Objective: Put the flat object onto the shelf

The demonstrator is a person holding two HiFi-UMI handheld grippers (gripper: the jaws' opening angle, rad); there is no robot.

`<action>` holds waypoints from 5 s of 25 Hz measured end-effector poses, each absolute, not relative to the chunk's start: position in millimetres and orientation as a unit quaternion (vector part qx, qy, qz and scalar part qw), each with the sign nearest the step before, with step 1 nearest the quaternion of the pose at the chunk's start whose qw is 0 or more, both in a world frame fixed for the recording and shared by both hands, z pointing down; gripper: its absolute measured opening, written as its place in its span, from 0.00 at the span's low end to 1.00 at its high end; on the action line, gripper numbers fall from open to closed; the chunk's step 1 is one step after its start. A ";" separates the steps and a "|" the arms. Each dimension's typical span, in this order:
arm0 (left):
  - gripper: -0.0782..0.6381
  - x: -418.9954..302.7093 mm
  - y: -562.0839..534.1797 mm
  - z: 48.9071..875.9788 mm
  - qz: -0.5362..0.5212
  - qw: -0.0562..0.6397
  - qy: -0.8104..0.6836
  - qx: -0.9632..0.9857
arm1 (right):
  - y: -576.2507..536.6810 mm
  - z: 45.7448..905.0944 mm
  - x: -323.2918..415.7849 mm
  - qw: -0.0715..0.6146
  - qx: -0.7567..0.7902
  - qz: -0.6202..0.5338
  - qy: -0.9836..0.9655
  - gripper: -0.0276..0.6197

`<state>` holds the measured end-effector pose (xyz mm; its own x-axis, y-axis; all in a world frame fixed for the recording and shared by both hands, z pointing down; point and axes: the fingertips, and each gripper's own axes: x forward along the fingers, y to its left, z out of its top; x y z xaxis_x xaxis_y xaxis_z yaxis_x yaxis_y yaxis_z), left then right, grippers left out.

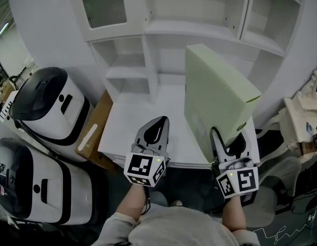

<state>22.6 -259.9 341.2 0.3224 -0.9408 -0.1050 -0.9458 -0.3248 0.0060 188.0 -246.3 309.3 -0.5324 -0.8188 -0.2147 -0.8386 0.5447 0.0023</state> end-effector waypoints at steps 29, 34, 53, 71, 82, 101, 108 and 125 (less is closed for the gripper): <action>0.13 -20.7 -332.1 314.5 0.063 0.046 0.557 -0.827 | -308.6 161.6 139.3 -0.193 -0.444 0.522 0.702 0.48; 0.13 -33.9 -346.7 311.4 0.063 0.048 0.551 -0.831 | -344.9 153.8 121.7 -0.249 -0.435 0.560 0.659 0.48; 0.13 -91.1 -401.5 326.0 0.062 0.031 0.537 -0.841 | -466.7 193.2 60.3 -0.378 -0.400 0.584 0.597 0.48; 0.13 -130.2 -449.7 337.7 0.057 0.009 0.536 -0.842 | -555.0 193.2 32.3 -0.411 -0.393 0.573 0.589 0.49; 0.13 -145.3 -467.7 343.9 0.056 -0.005 0.543 -0.838 | -578.4 192.7 29.0 -0.416 -0.392 0.557 0.603 0.51; 0.13 -126.6 -455.7 348.7 0.045 -0.004 0.527 -0.848 | -560.1 191.5 29.4 -0.407 -0.410 0.570 0.585 0.54; 0.13 -116.9 -447.7 347.5 0.043 -0.001 0.519 -0.854 | -526.1 188.6 30.0 -0.348 -0.422 0.545 0.636 0.54; 0.13 -41.0 -419.2 346.5 0.036 0.005 0.464 -0.885 | -437.9 232.4 95.9 -0.119 -0.491 0.267 0.821 0.06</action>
